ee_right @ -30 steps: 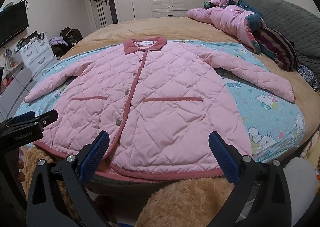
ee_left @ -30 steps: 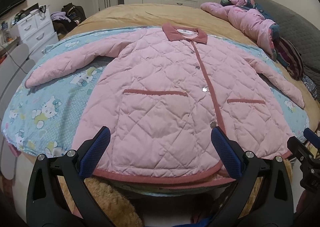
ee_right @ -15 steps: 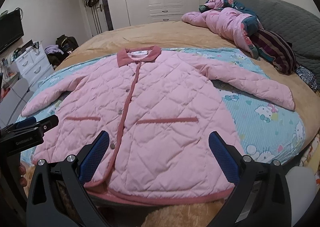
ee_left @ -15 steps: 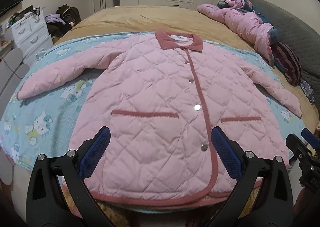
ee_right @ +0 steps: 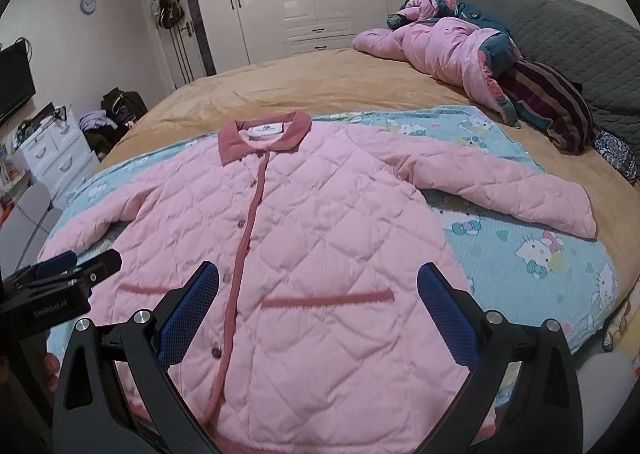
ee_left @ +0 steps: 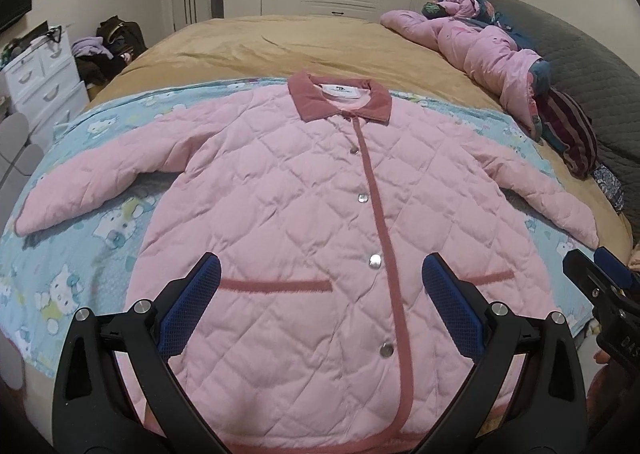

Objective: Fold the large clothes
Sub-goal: 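Move the right tool toward the jacket sleeve cuff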

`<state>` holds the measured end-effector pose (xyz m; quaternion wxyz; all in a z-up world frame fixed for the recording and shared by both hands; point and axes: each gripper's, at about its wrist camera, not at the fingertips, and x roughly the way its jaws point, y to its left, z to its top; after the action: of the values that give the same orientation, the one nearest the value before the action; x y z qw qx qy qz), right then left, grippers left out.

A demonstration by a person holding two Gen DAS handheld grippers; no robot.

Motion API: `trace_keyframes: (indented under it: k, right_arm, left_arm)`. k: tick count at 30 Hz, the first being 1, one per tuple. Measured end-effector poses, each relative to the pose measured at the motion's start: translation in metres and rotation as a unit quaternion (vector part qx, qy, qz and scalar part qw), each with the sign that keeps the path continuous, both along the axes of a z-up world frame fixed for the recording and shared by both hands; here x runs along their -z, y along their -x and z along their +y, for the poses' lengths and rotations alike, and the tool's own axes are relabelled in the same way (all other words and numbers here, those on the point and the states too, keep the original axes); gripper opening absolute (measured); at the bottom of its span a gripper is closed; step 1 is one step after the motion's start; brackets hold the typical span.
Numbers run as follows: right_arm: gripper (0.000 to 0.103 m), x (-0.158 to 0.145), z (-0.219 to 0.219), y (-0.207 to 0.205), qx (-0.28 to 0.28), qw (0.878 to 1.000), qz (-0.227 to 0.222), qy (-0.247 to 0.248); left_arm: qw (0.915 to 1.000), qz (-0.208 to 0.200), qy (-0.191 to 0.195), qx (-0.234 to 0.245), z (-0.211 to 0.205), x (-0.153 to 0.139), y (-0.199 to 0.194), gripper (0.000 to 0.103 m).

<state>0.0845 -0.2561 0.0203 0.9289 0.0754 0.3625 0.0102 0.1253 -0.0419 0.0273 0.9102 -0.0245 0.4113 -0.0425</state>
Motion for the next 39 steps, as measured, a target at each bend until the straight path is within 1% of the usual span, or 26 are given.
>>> trace_keyframes:
  k: [9, 13, 15, 19, 25, 28, 33, 37, 39]
  right_arm:
    - [0.099, -0.010, -0.013, -0.038, 0.021, 1.000, -0.012, -0.019]
    - [0.099, -0.013, -0.020, -0.055, 0.036, 0.999, -0.016, -0.018]
    - [0.099, -0.015, -0.024, -0.062, 0.053, 0.998, -0.025, -0.014]
    - [0.099, -0.017, -0.035, -0.078, 0.077, 0.996, -0.035, -0.023]
    - [0.099, -0.023, -0.050, -0.111, 0.107, 0.993, -0.047, -0.035]
    - [0.099, -0.025, -0.059, -0.127, 0.120, 0.991, -0.050, -0.044]
    - [0.099, -0.022, -0.075, -0.154, 0.137, 0.988, -0.048, -0.053]
    - [0.099, -0.013, -0.086, -0.168, 0.158, 0.985, -0.051, -0.041]
    - [0.099, -0.007, -0.093, -0.172, 0.171, 0.983, -0.049, -0.036]
  left_arm:
    - [1.0000, 0.007, 0.003, 0.005, -0.011, -0.002, -0.036, 0.095]
    - [0.9999, 0.005, 0.005, 0.009, -0.014, -0.006, -0.051, 0.095]
    - [0.9999, 0.004, 0.003, 0.013, -0.018, -0.008, -0.061, 0.095]
    - [0.9997, -0.008, -0.008, 0.022, -0.028, -0.013, -0.076, 0.095]
    - [0.9994, -0.003, -0.012, 0.031, -0.042, -0.011, -0.101, 0.095]
    - [0.9992, -0.005, -0.023, 0.031, -0.053, -0.011, -0.116, 0.095]
    - [0.9988, -0.008, -0.032, 0.037, -0.069, -0.010, -0.135, 0.095]
    - [0.9984, 0.003, -0.020, 0.053, -0.084, -0.002, -0.153, 0.095]
    - [0.9982, 0.000, -0.027, 0.054, -0.091, 0.002, -0.160, 0.095]
